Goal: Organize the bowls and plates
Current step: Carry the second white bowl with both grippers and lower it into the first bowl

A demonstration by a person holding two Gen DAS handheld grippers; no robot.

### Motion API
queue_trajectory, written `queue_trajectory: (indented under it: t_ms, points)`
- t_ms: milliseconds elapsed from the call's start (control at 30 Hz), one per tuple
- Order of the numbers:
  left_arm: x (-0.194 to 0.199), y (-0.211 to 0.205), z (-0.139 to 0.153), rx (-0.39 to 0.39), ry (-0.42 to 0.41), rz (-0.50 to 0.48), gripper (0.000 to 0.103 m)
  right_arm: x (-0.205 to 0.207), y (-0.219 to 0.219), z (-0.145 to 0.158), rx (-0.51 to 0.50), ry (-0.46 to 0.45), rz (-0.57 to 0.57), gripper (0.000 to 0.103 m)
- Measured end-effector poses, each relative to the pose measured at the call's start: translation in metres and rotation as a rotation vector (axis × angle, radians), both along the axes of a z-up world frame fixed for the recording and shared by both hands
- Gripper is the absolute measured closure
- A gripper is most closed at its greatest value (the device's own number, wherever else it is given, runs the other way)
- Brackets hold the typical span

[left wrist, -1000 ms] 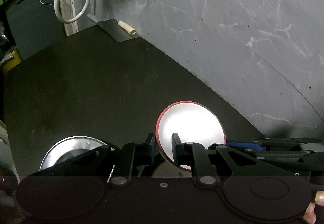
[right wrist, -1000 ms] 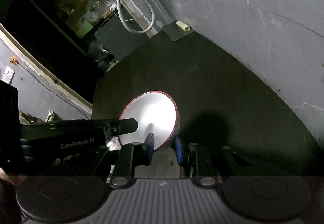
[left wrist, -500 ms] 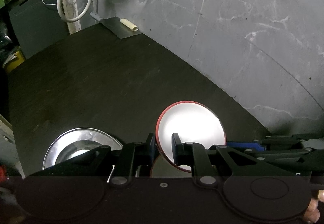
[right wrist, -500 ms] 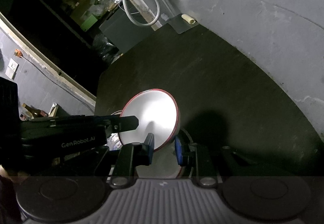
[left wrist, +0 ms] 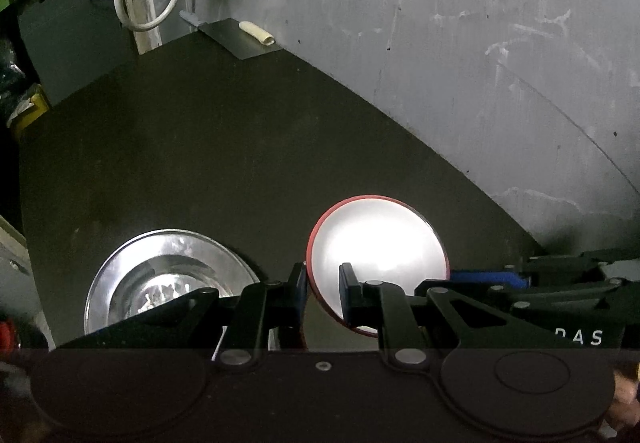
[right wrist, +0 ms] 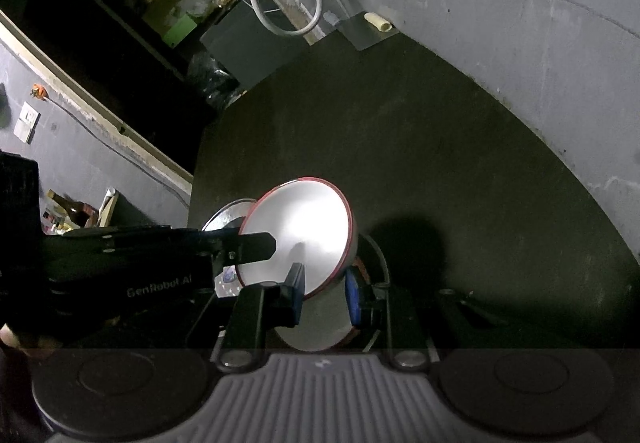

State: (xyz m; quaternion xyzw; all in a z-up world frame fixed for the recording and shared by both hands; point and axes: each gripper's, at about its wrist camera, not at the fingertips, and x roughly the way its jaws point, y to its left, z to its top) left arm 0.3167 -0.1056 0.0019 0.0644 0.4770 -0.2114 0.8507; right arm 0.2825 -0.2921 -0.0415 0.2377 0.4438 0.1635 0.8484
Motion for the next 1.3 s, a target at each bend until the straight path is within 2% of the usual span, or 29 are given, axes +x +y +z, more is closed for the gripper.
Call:
queue_trajectory:
  t_ms: [1300]
  points:
    - [-0.007,0.001,-0.029,0.072,0.120,-0.008,0.085,0.000,0.013,-0.012,-0.047,0.120,0.094,0.078]
